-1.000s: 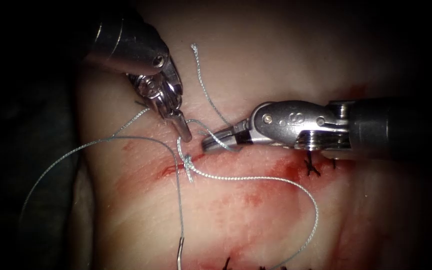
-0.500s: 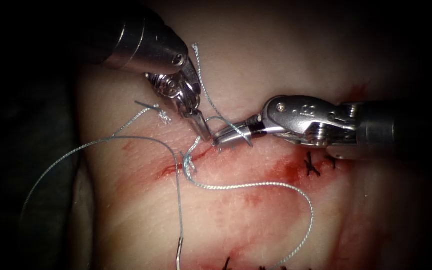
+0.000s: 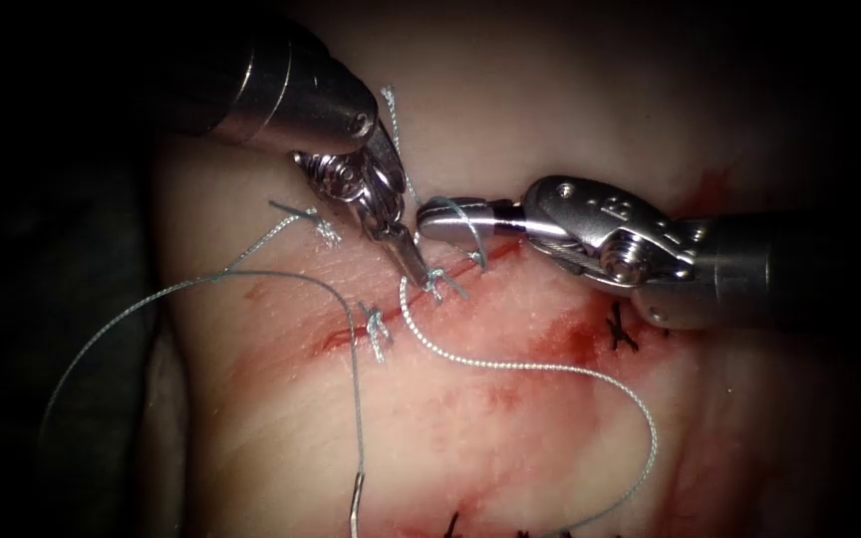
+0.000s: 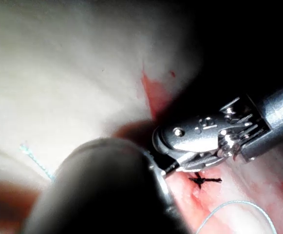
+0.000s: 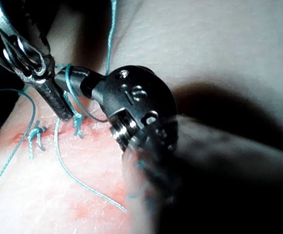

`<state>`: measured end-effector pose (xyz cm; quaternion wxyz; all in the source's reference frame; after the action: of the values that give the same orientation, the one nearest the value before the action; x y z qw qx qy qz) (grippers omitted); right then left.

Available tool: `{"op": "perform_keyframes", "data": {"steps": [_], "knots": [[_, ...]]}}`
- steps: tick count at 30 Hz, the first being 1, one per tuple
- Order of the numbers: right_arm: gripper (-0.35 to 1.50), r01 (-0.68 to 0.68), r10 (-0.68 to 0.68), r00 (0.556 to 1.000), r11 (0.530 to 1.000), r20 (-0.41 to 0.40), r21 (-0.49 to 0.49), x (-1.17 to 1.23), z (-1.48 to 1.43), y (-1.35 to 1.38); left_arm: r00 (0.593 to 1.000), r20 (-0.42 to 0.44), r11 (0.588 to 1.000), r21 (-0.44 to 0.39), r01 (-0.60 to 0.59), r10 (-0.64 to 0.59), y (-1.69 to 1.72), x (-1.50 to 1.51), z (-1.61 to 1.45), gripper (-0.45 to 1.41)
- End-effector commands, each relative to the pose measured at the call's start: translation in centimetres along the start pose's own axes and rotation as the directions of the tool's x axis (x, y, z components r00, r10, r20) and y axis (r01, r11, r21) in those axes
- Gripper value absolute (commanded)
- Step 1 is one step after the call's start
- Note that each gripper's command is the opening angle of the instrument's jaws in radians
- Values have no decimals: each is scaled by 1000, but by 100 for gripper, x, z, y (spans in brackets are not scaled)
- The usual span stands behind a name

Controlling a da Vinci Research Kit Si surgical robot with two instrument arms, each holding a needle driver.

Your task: Wound Closure

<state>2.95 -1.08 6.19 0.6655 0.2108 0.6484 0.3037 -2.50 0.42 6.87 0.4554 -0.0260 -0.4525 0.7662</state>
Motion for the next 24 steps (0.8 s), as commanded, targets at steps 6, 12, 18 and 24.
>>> {"op": "perform_keyframes", "data": {"steps": [6, 12, 18, 24], "knots": [[-35, 176, -143, 977, 961, 159, -214, -10, 13, -29, 1000, 6, 1000, -2, 10, -10, 7, 4, 9, -45], [-35, 258, -196, 940, 944, 280, -205, -15, 21, -49, 1000, 16, 999, -38, 25, -25, 19, 5, 10, -45], [-35, 255, -275, 922, 961, 272, 107, -5, 1, -32, 1000, 24, 1000, 23, 11, -12, 8, 1, -11, -45], [-35, 246, -291, 940, 939, 178, 240, 5, 1, -33, 1000, 15, 993, 115, -3, 2, -4, 0, -21, -45]]}}
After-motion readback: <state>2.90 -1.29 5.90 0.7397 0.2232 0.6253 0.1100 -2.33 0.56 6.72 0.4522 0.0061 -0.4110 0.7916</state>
